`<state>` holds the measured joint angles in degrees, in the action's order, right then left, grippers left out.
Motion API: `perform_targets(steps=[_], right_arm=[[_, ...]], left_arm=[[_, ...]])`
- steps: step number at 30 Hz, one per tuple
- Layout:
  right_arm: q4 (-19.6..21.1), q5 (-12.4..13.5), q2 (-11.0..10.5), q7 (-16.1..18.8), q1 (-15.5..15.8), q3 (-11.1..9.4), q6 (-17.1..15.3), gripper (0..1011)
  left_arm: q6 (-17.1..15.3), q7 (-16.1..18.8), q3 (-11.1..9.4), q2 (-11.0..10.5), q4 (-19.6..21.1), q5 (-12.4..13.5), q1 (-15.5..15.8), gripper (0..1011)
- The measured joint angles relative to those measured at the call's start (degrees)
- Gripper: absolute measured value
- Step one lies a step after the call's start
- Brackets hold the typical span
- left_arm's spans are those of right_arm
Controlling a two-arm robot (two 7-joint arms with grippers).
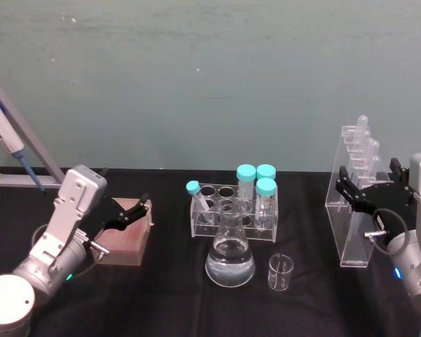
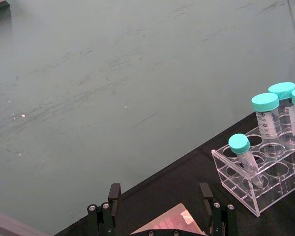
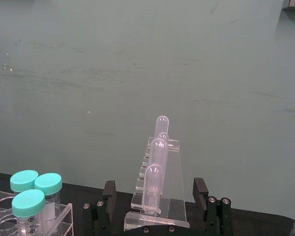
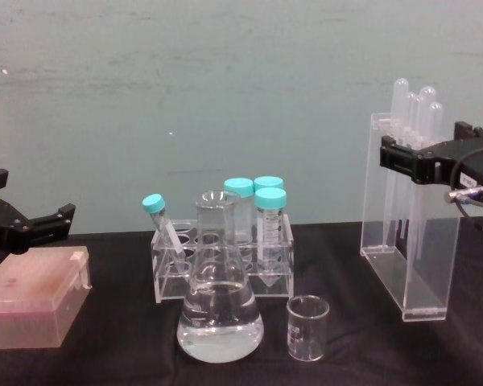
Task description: Place the experimental apparatus aside using one hand.
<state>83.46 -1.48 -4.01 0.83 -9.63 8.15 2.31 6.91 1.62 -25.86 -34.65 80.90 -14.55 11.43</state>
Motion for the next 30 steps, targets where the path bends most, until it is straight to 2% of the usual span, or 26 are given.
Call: perform_targets(steps=[15, 30], right_arm=[[-1.3, -1.4, 1.5, 1.4, -0.7, -1.3, 0.0, 1000], [-1.9, -1.4, 1.8, 2.7, -1.2, -1.8, -0.2, 1000]], left_arm=[[0.0, 0.0, 0.0, 0.0, 0.0, 0.0, 0.0, 1000], [0.0, 0.0, 0.0, 0.0, 0.0, 0.0, 0.0, 1000]])
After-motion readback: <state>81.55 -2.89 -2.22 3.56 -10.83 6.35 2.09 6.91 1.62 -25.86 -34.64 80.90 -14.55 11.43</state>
